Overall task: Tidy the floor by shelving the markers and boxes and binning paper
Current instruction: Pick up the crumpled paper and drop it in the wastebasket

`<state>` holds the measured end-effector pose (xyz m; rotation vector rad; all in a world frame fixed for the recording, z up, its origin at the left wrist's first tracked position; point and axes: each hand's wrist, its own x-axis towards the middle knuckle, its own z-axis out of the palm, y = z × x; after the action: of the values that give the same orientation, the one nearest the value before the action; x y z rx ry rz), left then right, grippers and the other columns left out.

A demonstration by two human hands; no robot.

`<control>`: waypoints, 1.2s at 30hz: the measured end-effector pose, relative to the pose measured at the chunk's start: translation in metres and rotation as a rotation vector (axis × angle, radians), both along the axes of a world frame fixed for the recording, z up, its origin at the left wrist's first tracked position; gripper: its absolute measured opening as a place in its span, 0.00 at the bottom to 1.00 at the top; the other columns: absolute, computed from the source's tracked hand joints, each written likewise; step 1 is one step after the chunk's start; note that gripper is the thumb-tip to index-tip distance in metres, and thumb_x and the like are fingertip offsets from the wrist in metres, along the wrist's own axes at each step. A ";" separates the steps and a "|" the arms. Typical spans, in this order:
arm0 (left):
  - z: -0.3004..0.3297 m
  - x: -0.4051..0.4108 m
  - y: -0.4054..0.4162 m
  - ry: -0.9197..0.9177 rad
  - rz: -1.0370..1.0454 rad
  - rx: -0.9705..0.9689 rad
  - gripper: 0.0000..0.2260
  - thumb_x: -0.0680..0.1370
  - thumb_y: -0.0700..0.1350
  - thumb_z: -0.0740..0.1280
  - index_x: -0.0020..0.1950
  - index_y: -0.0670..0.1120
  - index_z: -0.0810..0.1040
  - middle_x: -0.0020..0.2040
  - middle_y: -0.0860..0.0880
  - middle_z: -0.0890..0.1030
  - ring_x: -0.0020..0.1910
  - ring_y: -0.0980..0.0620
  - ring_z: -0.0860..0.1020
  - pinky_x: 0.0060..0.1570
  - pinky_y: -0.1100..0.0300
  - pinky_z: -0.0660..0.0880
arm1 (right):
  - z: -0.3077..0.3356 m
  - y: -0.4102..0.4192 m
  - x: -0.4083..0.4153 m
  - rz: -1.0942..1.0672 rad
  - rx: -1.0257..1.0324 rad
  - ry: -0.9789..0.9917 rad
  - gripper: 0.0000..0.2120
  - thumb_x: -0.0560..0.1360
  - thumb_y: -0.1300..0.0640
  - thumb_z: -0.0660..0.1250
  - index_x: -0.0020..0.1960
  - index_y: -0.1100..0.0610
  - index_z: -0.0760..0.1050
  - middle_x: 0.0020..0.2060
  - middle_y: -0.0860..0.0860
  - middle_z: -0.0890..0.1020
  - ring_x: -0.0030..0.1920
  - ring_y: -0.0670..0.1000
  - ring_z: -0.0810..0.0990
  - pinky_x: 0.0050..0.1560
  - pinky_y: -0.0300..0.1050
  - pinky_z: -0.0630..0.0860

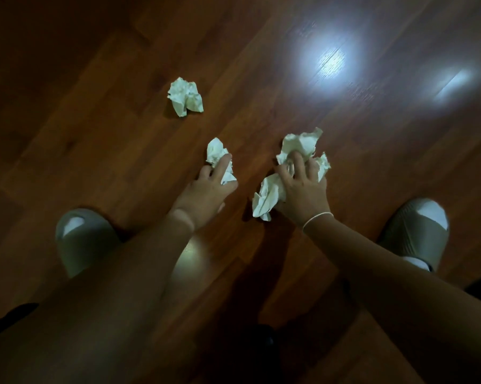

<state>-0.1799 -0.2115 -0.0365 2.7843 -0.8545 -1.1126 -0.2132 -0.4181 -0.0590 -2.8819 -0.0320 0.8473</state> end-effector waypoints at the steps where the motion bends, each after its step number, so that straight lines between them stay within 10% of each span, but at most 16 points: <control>1: 0.000 0.002 -0.001 0.007 0.034 -0.023 0.16 0.76 0.42 0.65 0.63 0.50 0.70 0.78 0.45 0.46 0.66 0.41 0.64 0.51 0.51 0.76 | -0.001 -0.001 -0.002 -0.013 0.026 -0.030 0.25 0.69 0.45 0.69 0.62 0.54 0.70 0.71 0.58 0.63 0.68 0.65 0.62 0.52 0.66 0.72; 14: 0.051 0.037 0.025 -0.079 0.274 -0.173 0.16 0.73 0.41 0.70 0.60 0.47 0.73 0.75 0.44 0.53 0.68 0.41 0.64 0.59 0.48 0.74 | 0.059 0.015 0.029 -0.116 0.087 0.023 0.18 0.75 0.59 0.62 0.64 0.54 0.68 0.69 0.54 0.62 0.67 0.57 0.62 0.58 0.58 0.73; 36: 0.519 0.153 0.326 -0.779 0.550 -0.256 0.12 0.75 0.45 0.68 0.57 0.47 0.72 0.71 0.46 0.57 0.60 0.42 0.71 0.54 0.55 0.74 | 0.513 0.298 0.208 0.164 0.246 -0.735 0.18 0.73 0.53 0.65 0.63 0.53 0.71 0.61 0.51 0.68 0.63 0.53 0.65 0.51 0.50 0.73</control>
<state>-0.0270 0.1140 0.4829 2.9087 -0.1587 0.1655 -0.0053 -0.1199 0.4539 -2.7976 -0.4148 -0.2260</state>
